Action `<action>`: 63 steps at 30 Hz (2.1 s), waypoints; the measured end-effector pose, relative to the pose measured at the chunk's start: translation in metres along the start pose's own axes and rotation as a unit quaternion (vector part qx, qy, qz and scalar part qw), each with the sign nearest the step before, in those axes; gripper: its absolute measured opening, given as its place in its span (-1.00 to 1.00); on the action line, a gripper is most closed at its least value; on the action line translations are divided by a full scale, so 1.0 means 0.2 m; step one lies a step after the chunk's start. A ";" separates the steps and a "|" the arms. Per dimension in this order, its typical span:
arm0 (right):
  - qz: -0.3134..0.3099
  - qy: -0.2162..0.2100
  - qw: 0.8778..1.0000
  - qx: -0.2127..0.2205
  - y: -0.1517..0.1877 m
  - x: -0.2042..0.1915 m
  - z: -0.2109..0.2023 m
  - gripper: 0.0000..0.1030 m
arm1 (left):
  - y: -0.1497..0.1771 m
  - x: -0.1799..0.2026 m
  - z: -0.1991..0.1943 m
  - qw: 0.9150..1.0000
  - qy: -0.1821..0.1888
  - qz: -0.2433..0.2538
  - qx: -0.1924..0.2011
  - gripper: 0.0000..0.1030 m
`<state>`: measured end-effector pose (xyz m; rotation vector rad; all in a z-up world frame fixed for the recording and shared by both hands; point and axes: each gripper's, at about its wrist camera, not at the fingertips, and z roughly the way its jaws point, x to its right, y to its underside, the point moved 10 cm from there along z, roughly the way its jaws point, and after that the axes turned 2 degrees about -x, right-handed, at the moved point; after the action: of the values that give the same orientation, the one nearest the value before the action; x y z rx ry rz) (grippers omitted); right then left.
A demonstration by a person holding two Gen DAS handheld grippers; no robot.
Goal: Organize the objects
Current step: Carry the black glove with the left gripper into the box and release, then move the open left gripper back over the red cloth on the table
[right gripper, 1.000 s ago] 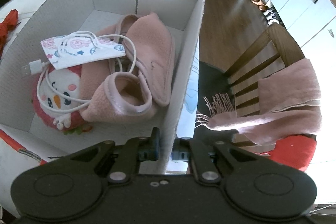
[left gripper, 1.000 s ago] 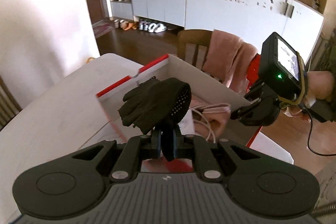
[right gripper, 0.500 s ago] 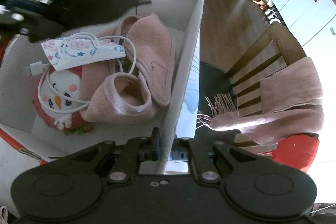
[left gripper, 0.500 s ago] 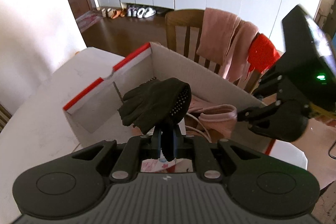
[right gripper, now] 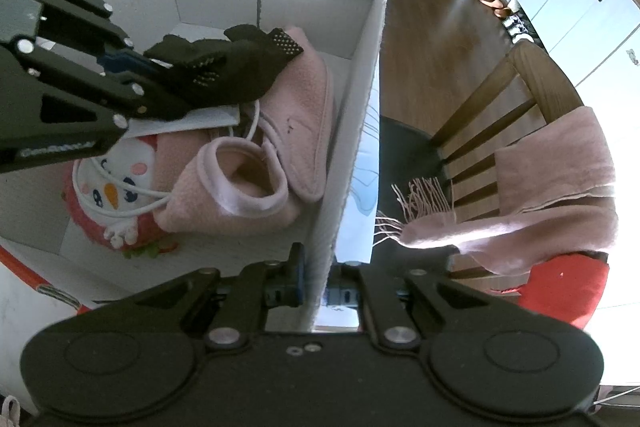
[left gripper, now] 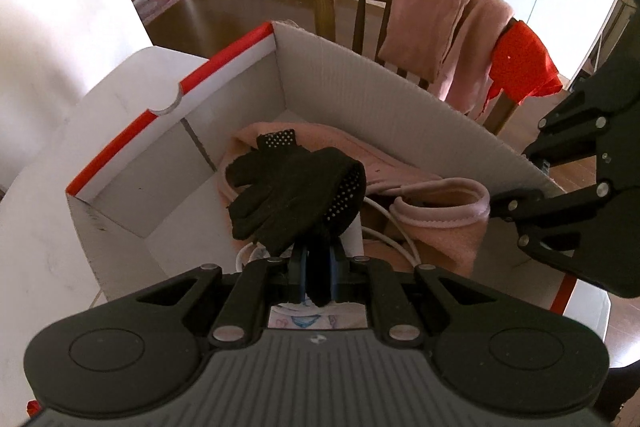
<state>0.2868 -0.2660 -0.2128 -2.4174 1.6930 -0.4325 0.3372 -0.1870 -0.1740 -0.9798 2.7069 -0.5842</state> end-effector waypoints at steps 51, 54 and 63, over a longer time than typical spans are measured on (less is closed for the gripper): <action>0.031 0.015 0.999 -0.008 0.02 0.04 -0.04 -0.83 | 0.34 -0.20 -0.68 0.984 -0.015 -0.126 0.123 0.63; 0.030 0.017 0.999 -0.010 0.02 0.04 -0.04 -0.83 | 0.43 -0.27 -0.72 0.981 -0.028 -0.147 0.126 0.67; 0.029 0.022 0.999 -0.015 0.02 0.03 -0.03 -0.81 | 0.78 -0.59 -0.77 0.956 -0.088 -0.253 0.119 0.99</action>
<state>0.2826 -0.2740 -0.2073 -2.3899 1.7944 -0.4578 0.2893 0.0435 -0.0964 -1.5776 2.1618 -0.8378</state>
